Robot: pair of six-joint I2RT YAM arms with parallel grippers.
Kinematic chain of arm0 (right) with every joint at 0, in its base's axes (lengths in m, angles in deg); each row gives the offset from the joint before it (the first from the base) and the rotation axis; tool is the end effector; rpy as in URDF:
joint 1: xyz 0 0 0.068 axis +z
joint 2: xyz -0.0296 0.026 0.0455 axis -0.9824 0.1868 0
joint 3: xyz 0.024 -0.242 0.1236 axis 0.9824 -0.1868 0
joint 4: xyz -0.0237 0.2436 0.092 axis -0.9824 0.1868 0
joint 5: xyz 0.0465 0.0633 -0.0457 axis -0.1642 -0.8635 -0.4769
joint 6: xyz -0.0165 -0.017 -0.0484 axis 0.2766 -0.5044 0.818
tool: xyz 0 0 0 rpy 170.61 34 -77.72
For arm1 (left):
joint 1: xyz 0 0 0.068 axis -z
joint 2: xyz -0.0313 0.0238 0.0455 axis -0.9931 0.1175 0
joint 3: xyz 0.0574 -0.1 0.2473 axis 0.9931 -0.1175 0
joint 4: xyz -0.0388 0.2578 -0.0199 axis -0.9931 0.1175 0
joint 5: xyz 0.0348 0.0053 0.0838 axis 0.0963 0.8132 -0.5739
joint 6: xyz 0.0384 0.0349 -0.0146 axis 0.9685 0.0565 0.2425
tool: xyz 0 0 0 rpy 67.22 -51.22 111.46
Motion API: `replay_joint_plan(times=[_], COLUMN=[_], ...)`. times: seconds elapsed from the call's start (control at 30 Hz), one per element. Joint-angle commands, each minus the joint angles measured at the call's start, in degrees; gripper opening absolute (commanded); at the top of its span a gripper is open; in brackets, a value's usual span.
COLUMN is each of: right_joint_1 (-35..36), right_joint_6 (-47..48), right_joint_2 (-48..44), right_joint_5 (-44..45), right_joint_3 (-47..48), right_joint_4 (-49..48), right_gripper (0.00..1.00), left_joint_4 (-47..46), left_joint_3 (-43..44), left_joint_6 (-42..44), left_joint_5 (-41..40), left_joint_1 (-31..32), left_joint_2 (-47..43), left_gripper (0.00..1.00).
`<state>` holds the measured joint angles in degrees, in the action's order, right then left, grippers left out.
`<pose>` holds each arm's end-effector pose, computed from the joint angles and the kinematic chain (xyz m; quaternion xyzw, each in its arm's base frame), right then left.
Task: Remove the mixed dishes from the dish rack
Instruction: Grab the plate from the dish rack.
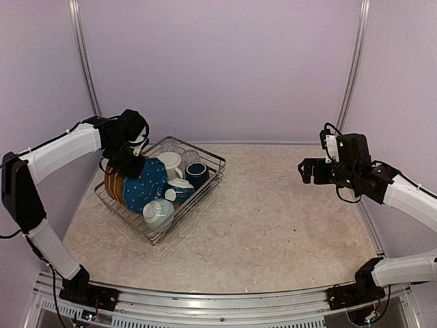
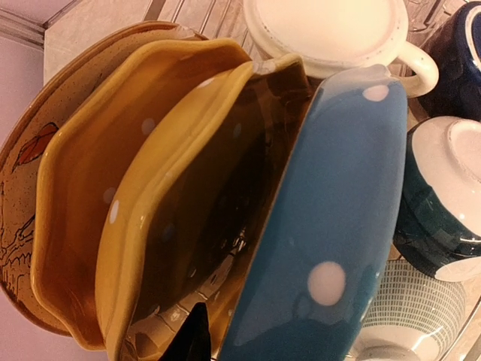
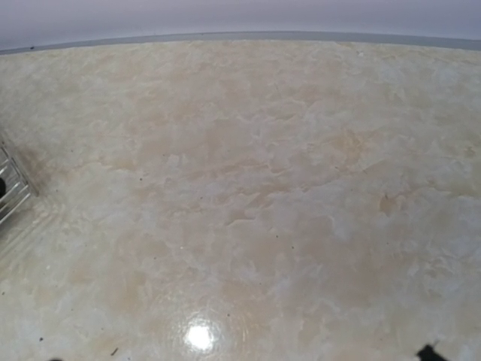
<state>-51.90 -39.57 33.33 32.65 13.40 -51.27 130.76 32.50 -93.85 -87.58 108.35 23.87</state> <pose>0.2157 0.1039 0.2967 -0.0131 0.8639 0.1183 0.4894 0.3018 -0.1313 0.2952 0.1519 0.9604 0.0727 0.2219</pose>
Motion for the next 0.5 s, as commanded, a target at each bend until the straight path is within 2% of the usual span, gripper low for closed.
replay_joint_plan(times=[0.0, 0.47], right_joint_1=[0.5, 0.5], right_joint_6=[-0.2, -0.9], right_joint_2=[-0.8, 0.7], right_joint_5=[0.1, -1.2], right_joint_3=[-0.7, -0.3], right_joint_4=[-0.6, -1.5], right_gripper=[1.0, 1.0], left_joint_4=[-1.1, 1.9], left_joint_3=[4.4, 7.7], left_joint_6=[-1.0, 2.3], left_joint_5=[-2.1, -13.1], left_joint_1=[0.9, 6.4], left_joint_2=[-3.8, -5.6], left_gripper=[0.0, 0.0])
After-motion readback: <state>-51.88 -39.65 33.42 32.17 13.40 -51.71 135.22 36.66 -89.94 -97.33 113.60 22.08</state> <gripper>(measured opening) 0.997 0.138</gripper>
